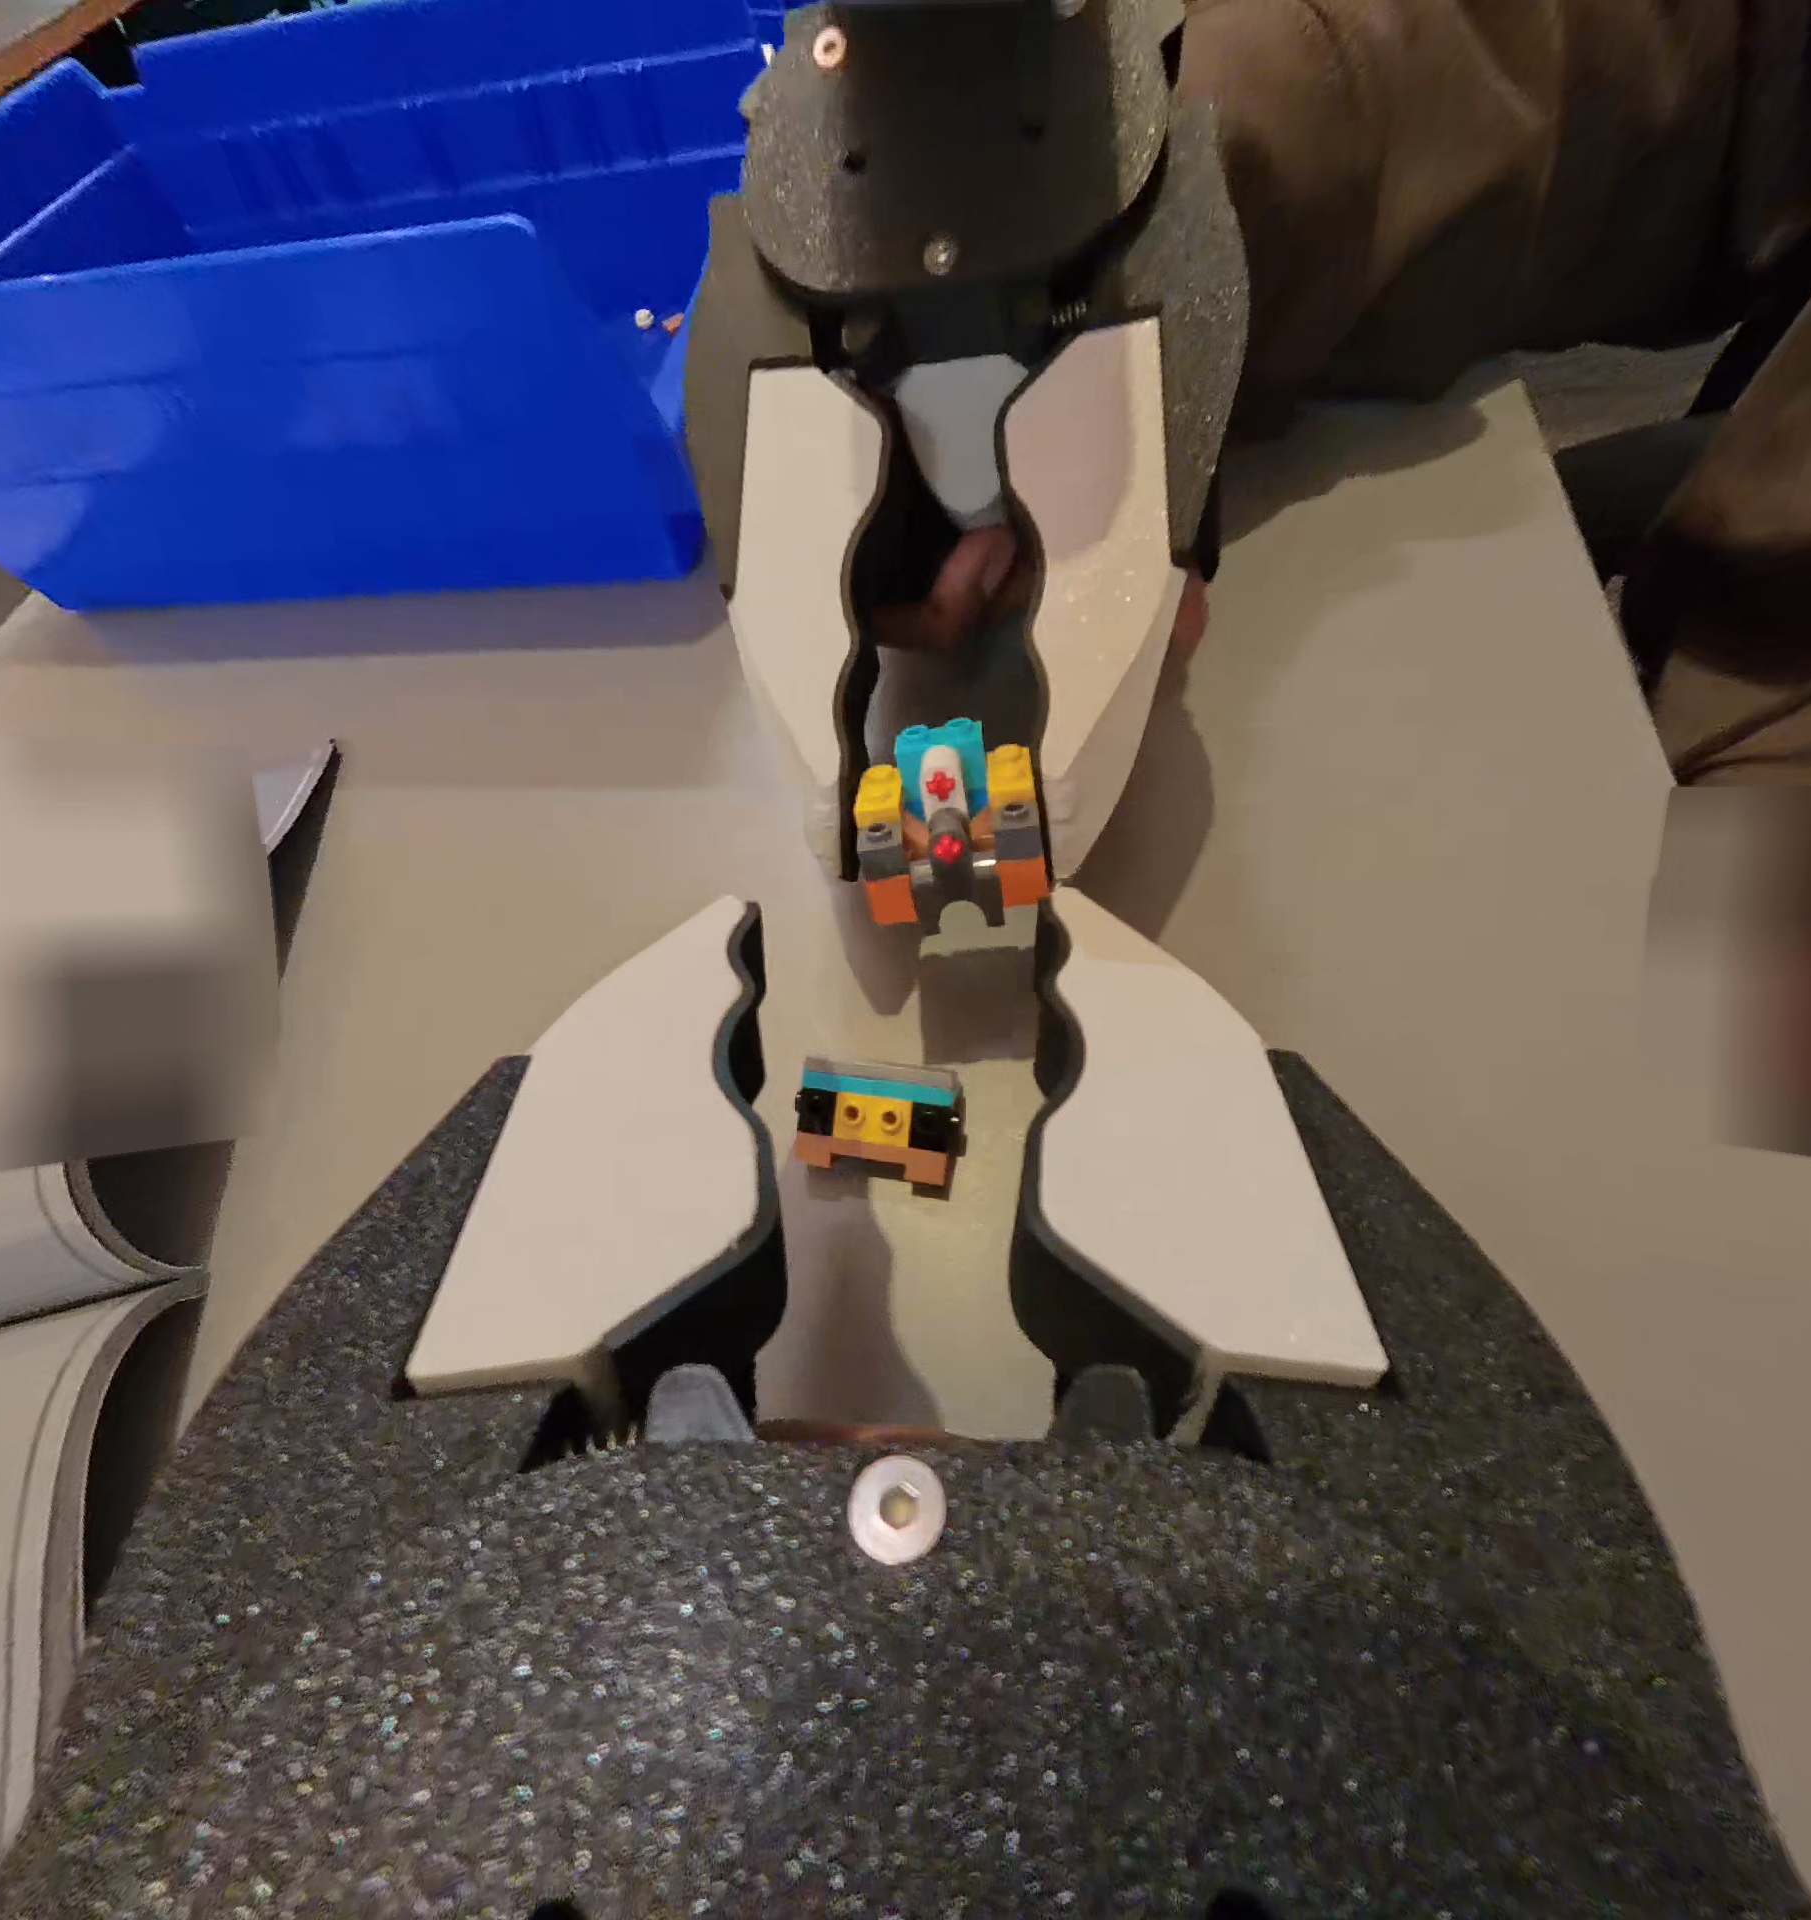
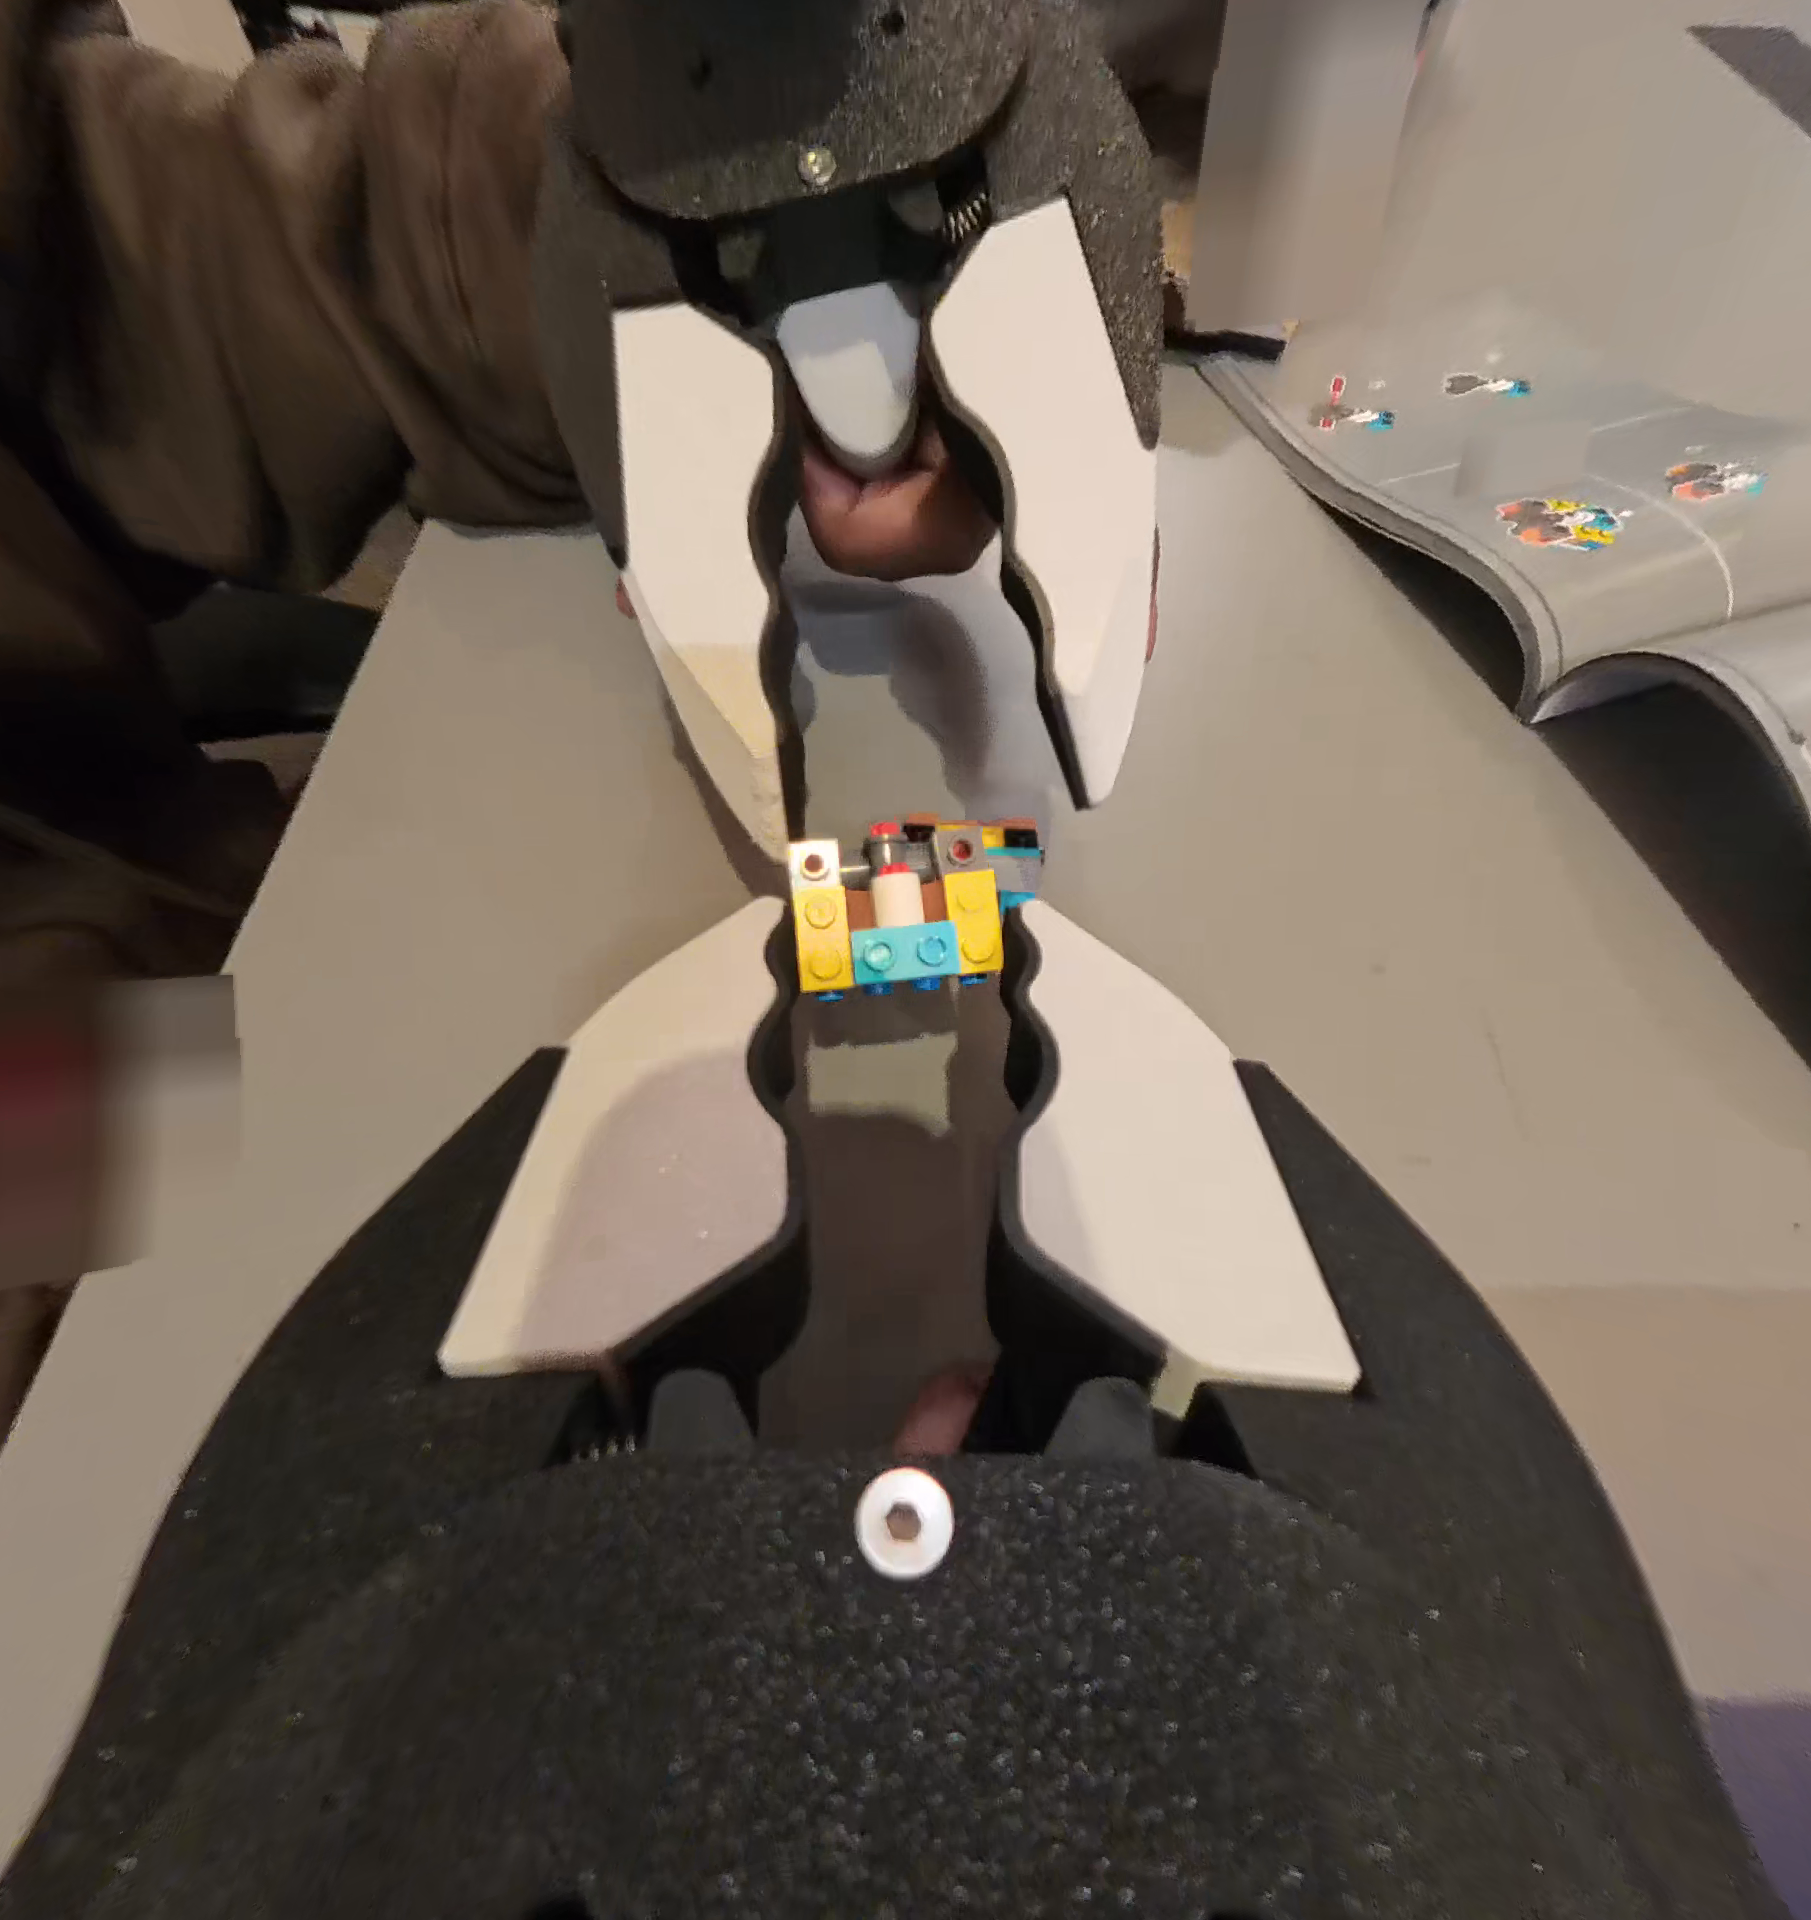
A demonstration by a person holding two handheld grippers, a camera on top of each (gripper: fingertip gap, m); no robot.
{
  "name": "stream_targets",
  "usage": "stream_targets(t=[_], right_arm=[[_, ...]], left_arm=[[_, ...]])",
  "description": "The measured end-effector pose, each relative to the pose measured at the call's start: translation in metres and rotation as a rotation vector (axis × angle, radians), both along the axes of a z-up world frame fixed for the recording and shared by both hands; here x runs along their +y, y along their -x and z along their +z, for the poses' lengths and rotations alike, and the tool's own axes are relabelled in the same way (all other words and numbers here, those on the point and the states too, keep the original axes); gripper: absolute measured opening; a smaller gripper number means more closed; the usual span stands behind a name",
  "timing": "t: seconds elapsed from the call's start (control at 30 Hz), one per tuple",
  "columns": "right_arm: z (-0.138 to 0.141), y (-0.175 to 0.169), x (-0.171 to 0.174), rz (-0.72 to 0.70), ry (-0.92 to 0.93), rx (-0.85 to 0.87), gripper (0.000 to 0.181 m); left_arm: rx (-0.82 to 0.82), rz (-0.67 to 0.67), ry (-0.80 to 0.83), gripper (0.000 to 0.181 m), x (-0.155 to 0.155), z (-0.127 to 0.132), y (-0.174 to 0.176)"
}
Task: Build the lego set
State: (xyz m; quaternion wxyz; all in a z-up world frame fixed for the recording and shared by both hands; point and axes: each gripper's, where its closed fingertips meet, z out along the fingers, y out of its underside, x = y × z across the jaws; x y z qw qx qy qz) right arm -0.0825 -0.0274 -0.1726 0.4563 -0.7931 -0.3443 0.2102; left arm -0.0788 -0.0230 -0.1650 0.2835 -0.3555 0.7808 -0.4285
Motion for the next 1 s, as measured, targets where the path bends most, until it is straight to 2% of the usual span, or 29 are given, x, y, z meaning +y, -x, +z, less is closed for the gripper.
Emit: stream_targets(t=[0.53, 0.73, 1.0], right_arm=[[-0.002, -0.001, 0.0, -0.009, 0.005, -0.022, 0.037], [-0.001, -0.003, 0.002, -0.026, 0.01, 0.003, 0.037], [0.001, -0.001, 0.002, -0.02, -0.009, 0.013, 0.037]], left_arm=[[0.023, -0.049, 0.062, 0.043, -0.012, -0.002, -0.003], [0.025, -0.038, 0.1, 0.034, -0.012, 0.001, -0.004], [0.046, -0.033, 0.147, 0.033, -0.011, 0.002, -0.003]])
